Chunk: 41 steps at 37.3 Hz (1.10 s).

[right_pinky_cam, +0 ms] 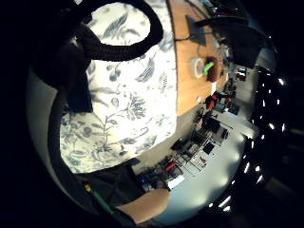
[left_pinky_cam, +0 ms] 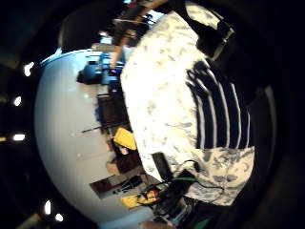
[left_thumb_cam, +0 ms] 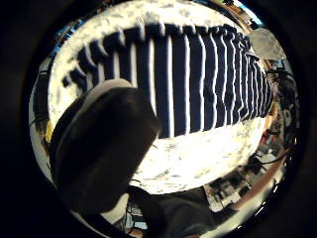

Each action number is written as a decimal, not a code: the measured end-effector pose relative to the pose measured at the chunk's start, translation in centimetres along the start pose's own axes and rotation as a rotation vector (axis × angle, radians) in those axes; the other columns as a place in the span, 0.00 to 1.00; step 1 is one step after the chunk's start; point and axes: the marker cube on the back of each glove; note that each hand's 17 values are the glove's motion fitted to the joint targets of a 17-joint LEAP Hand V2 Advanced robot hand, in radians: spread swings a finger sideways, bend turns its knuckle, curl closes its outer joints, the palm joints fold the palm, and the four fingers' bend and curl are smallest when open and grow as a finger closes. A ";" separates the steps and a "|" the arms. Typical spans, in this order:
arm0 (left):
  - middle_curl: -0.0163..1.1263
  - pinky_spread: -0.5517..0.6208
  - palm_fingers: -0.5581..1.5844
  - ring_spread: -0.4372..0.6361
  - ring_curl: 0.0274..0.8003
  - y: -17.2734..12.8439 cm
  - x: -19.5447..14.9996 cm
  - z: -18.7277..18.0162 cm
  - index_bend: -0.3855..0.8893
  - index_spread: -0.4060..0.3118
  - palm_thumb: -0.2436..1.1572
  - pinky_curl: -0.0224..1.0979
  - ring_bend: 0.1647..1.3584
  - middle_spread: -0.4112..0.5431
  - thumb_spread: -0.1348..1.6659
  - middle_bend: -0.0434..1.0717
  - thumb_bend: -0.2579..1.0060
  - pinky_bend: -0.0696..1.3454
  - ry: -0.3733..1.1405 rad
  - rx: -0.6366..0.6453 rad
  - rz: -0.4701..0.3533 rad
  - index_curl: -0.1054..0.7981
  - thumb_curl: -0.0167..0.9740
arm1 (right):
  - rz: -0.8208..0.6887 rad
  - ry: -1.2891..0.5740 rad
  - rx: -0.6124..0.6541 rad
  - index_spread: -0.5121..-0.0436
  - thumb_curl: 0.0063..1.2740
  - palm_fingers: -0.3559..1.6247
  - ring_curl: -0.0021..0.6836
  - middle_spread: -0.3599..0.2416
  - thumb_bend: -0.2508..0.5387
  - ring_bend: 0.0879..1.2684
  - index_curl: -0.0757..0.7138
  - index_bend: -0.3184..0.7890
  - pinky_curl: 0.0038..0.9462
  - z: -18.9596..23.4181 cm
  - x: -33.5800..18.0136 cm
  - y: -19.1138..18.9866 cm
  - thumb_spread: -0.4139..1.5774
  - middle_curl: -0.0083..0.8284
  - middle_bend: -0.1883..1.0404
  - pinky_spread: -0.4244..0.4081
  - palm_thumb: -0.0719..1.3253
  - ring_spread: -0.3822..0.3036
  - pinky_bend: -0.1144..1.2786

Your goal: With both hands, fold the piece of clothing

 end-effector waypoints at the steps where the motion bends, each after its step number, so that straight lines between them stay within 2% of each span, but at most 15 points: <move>1: 0.32 0.60 0.43 0.36 0.49 -0.7 0.8 0.9 0.39 0.43 0.14 0.38 0.33 0.45 0.83 0.10 0.35 0.36 0.048 0.019 0.057 0.42 0.11 | 0.004 -0.016 -0.039 0.47 0.15 0.43 0.63 0.45 0.25 0.40 0.26 0.29 0.44 1.0 0.0 0.0 0.84 0.53 0.31 0.55 0.40 0.46 0.59; 3: 0.30 0.61 0.42 0.39 0.49 -1.7 1.7 2.7 0.38 0.44 0.14 0.38 0.35 0.49 0.80 0.09 0.32 0.40 0.109 0.002 0.077 0.42 0.11 | 0.028 -0.038 -0.112 0.47 0.15 0.41 0.61 0.48 0.26 0.39 0.25 0.31 0.43 2.6 0.1 0.1 0.83 0.52 0.31 0.59 0.38 0.50 0.60; 7: 0.26 0.63 0.37 0.45 0.49 -2.1 2.1 5.8 0.36 0.45 0.13 0.41 0.38 0.55 0.76 0.09 0.27 0.49 0.144 -0.164 -0.016 0.40 0.11 | 0.104 -0.066 -0.130 0.50 0.15 0.38 0.59 0.54 0.27 0.38 0.23 0.32 0.43 5.0 0.2 -1.1 0.82 0.51 0.30 0.65 0.36 0.59 0.63; 9: 0.25 0.67 0.33 0.53 0.49 -2.0 2.2 7.1 0.35 0.46 0.13 0.42 0.37 0.60 0.73 0.10 0.24 0.54 0.152 -0.269 -0.027 0.38 0.12 | 0.137 -0.062 -0.127 0.51 0.15 0.38 0.59 0.57 0.27 0.39 0.23 0.33 0.43 5.9 0.3 -1.7 0.81 0.50 0.30 0.67 0.35 0.62 0.64; 11: 0.24 0.72 0.28 0.62 0.49 -1.7 2.3 8.0 0.35 0.49 0.13 0.44 0.36 0.66 0.71 0.12 0.20 0.60 0.181 -0.367 0.007 0.37 0.12 | 0.139 -0.050 -0.160 0.53 0.15 0.39 0.59 0.60 0.29 0.43 0.21 0.31 0.43 6.7 0.2 -1.8 0.80 0.49 0.29 0.68 0.36 0.65 0.66; 13: 0.23 0.77 0.23 0.70 0.48 -1.7 2.3 8.3 0.34 0.51 0.11 0.44 0.35 0.72 0.68 0.12 0.17 0.63 0.221 -0.411 0.007 0.35 0.12 | 0.126 -0.030 -0.184 0.54 0.16 0.40 0.59 0.63 0.29 0.46 0.19 0.29 0.43 7.2 -0.1 -1.8 0.79 0.48 0.29 0.68 0.36 0.66 0.68; 15: 0.21 0.80 0.19 0.76 0.45 -2.0 2.2 8.3 0.31 0.54 0.09 0.44 0.36 0.77 0.67 0.13 0.15 0.67 0.245 -0.404 -0.020 0.32 0.11 | 0.138 -0.002 -0.169 0.56 0.17 0.41 0.59 0.65 0.30 0.50 0.17 0.27 0.43 7.4 -0.4 -2.0 0.78 0.48 0.30 0.64 0.37 0.66 0.71; 18: 0.19 0.84 0.18 0.83 0.43 -2.5 2.3 8.2 0.33 0.55 0.12 0.43 0.37 0.81 0.65 0.14 0.16 0.68 0.256 -0.351 0.005 0.29 0.12 | 0.164 0.036 -0.114 0.59 0.18 0.46 0.60 0.64 0.33 0.52 0.14 0.26 0.43 7.3 -1.0 -2.3 0.78 0.50 0.37 0.55 0.41 0.63 0.73; 19: 0.19 0.84 0.18 0.84 0.42 -2.6 2.3 8.1 0.33 0.55 0.13 0.43 0.37 0.82 0.64 0.14 0.16 0.69 0.258 -0.334 0.012 0.29 0.12 | 0.167 0.043 -0.113 0.61 0.19 0.52 0.61 0.62 0.35 0.55 0.12 0.24 0.45 7.3 -1.3 -2.3 0.78 0.50 0.37 0.46 0.44 0.56 0.77; 21: 0.18 0.86 0.18 0.87 0.41 -2.9 2.3 8.1 0.34 0.56 0.13 0.42 0.37 0.84 0.64 0.15 0.16 0.70 0.261 -0.310 0.006 0.28 0.13 | 0.230 0.054 -0.175 0.63 0.19 0.57 0.60 0.60 0.36 0.58 0.10 0.22 0.44 7.4 -1.9 -1.8 0.77 0.50 0.37 0.36 0.47 0.49 0.79; 24: 0.17 0.87 0.18 0.90 0.41 -2.3 2.2 8.0 0.34 0.56 0.13 0.42 0.38 0.85 0.63 0.16 0.16 0.70 0.269 -0.356 0.022 0.26 0.13 | 0.392 0.065 -0.287 0.67 0.21 0.67 0.61 0.52 0.42 0.64 0.09 0.26 0.43 7.3 -2.3 -0.9 0.77 0.52 0.40 0.27 0.55 0.36 0.79; 28: 0.17 0.88 0.19 0.93 0.40 -0.9 1.4 7.5 0.36 0.57 0.14 0.41 0.38 0.87 0.62 0.16 0.17 0.71 0.299 -0.423 0.089 0.26 0.14 | 0.260 0.027 -0.059 0.67 0.23 0.73 0.65 0.44 0.46 0.66 0.12 0.31 0.44 6.4 -2.9 -2.1 0.76 0.55 0.44 0.20 0.63 0.29 0.76; 32: 0.16 0.88 0.20 0.94 0.39 -1.2 -1.6 5.3 0.38 0.59 0.15 0.40 0.38 0.87 0.63 0.17 0.18 0.70 0.379 -0.255 0.028 0.26 0.15 | 0.291 -0.024 -0.161 0.66 0.26 0.80 0.68 0.36 0.51 0.66 0.19 0.39 0.45 3.9 -4.2 -0.2 0.73 0.59 0.50 0.18 0.73 0.26 0.71; 37: 0.17 0.87 0.21 0.94 0.38 -0.3 -5.8 2.4 0.38 0.61 0.17 0.38 0.39 0.87 0.64 0.19 0.19 0.69 0.504 -0.114 -0.088 0.26 0.17 | 0.044 -0.136 0.155 0.65 0.29 0.82 0.69 0.33 0.48 0.65 0.26 0.42 0.45 -2.8 -9.0 0.2 0.69 0.60 0.51 0.17 0.76 0.24 0.69; 41: 0.18 0.87 0.24 0.93 0.37 0.5 -8.2 1.3 0.40 0.63 0.20 0.37 0.38 0.85 0.68 0.21 0.21 0.67 0.540 -0.044 -0.143 0.27 0.18 | -0.045 -0.140 0.205 0.65 0.31 0.82 0.69 0.32 0.41 0.64 0.30 0.42 0.45 -5.6 -14.7 2.8 0.63 0.60 0.49 0.16 0.75 0.23 0.69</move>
